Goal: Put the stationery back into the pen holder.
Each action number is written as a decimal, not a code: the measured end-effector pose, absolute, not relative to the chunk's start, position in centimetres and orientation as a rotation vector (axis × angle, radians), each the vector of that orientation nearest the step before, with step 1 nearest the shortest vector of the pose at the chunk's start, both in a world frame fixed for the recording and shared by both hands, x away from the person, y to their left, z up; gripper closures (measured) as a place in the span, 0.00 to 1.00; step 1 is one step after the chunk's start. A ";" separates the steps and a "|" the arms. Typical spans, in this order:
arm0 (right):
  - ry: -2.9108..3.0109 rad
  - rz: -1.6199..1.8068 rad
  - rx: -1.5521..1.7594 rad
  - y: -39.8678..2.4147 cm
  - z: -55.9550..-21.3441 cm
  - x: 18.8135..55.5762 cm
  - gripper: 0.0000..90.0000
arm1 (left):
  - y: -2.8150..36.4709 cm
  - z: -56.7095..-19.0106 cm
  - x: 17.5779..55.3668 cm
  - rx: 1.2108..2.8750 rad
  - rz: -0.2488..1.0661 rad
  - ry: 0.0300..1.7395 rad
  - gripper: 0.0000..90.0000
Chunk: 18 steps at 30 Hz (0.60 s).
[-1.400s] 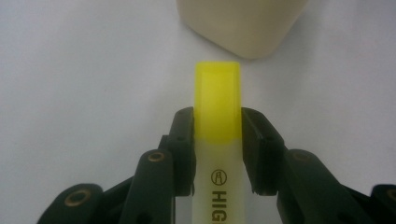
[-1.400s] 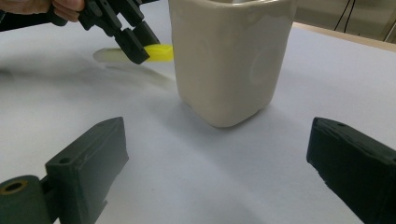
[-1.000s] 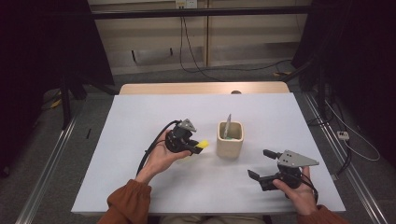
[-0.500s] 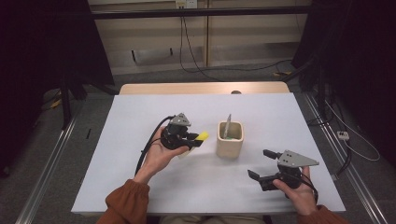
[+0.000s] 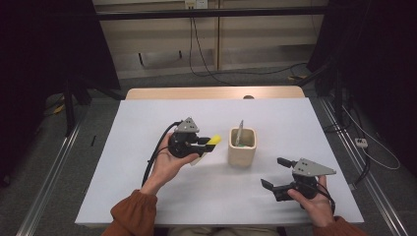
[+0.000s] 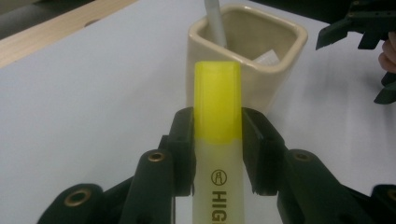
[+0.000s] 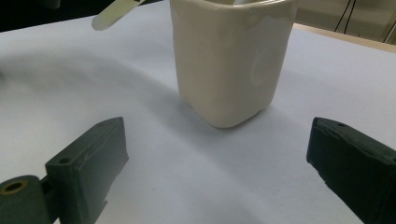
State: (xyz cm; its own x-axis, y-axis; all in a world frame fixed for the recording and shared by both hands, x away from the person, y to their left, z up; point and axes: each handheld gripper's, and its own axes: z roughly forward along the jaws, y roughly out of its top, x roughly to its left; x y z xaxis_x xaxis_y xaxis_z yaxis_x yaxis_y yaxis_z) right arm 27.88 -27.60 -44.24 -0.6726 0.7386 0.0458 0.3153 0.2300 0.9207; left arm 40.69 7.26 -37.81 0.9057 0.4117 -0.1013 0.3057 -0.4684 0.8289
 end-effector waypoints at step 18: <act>2.110 1.427 0.972 -27.5 -44.2 27.9 0.05 | 6.3 -35.6 39.8 2.002 0.175 0.458 0.75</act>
